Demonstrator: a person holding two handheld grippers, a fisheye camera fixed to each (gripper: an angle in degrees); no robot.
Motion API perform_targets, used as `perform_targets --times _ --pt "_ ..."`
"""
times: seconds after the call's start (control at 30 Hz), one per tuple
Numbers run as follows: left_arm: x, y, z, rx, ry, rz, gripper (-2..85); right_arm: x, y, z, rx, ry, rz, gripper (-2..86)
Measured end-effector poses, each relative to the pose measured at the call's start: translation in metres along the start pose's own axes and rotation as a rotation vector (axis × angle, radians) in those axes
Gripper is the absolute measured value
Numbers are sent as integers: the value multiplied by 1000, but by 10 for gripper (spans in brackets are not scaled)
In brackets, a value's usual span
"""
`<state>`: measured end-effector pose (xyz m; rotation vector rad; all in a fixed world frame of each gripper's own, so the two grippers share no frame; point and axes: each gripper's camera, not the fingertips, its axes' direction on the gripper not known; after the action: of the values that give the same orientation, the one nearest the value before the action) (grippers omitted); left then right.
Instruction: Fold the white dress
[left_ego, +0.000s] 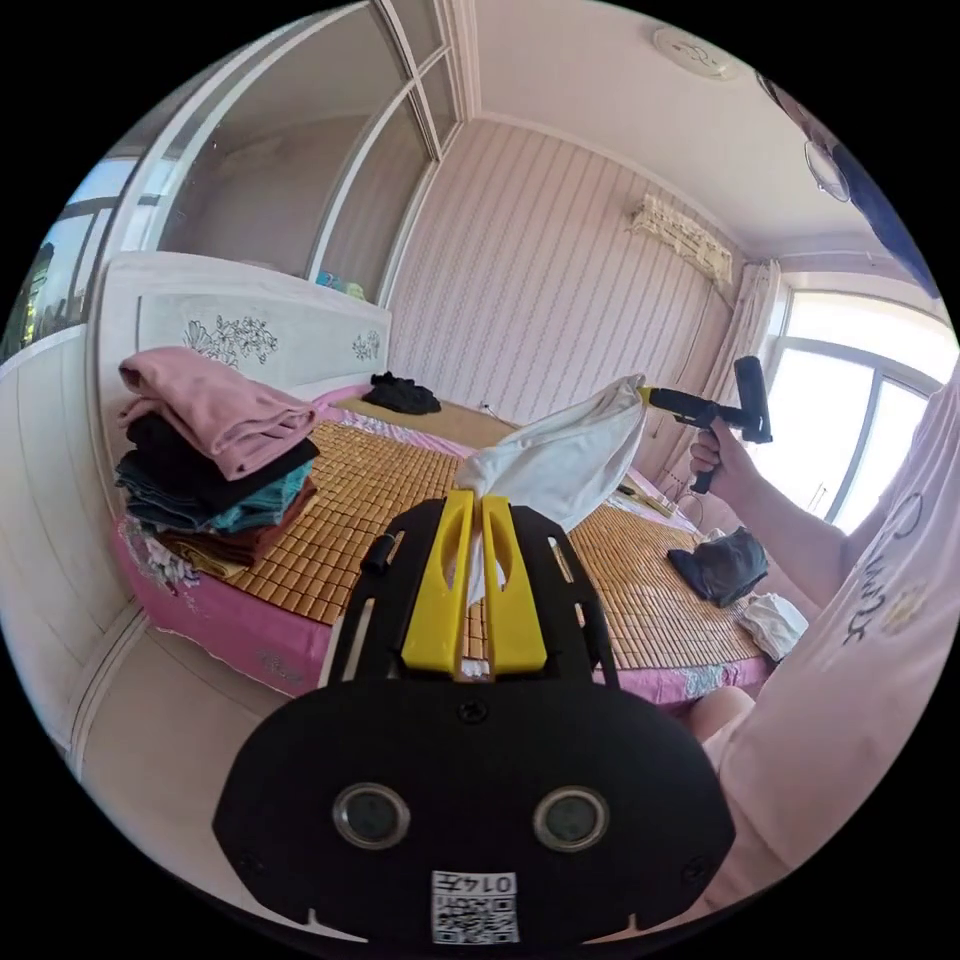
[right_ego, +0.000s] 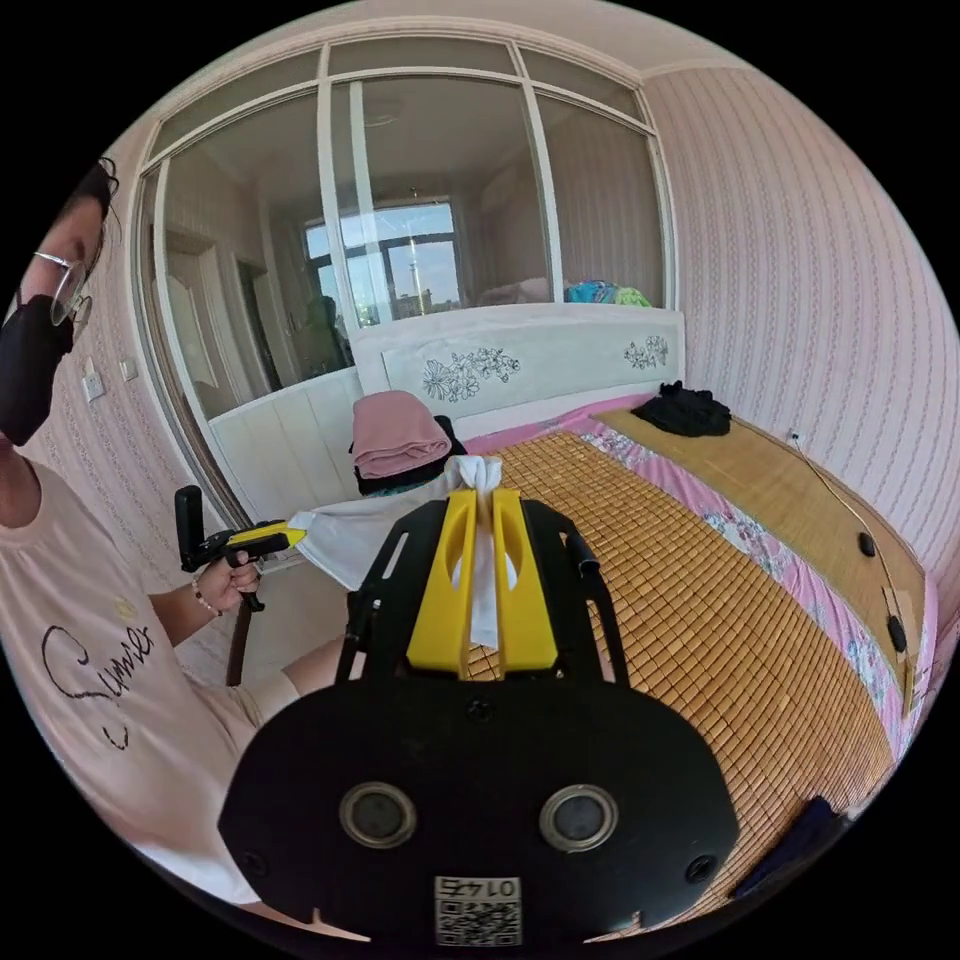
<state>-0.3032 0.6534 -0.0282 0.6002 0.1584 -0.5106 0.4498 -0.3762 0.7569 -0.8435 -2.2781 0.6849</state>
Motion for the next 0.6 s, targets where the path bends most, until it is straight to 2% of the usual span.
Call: perform_targets --times 0.17,0.3,0.37,0.43,0.5,0.6 --pt "-29 -28 -54 108 -219 66 -9 -35 -89 72 13 -125 -158 19" --pt "-78 -69 -81 202 -340 5 -2 -69 -188 170 -66 -161 -260 28" --pt "-107 -95 -73 176 -433 -23 12 -74 -237 227 -121 -170 -195 38" --pt "-142 -115 -60 163 -526 -95 40 -70 -290 310 -215 -200 23 73" --pt "-183 -120 -47 140 -635 -204 70 -70 -301 357 -313 -132 98 99" --pt "-203 -100 -38 65 -697 -242 82 -82 -269 385 -317 -19 31 107"
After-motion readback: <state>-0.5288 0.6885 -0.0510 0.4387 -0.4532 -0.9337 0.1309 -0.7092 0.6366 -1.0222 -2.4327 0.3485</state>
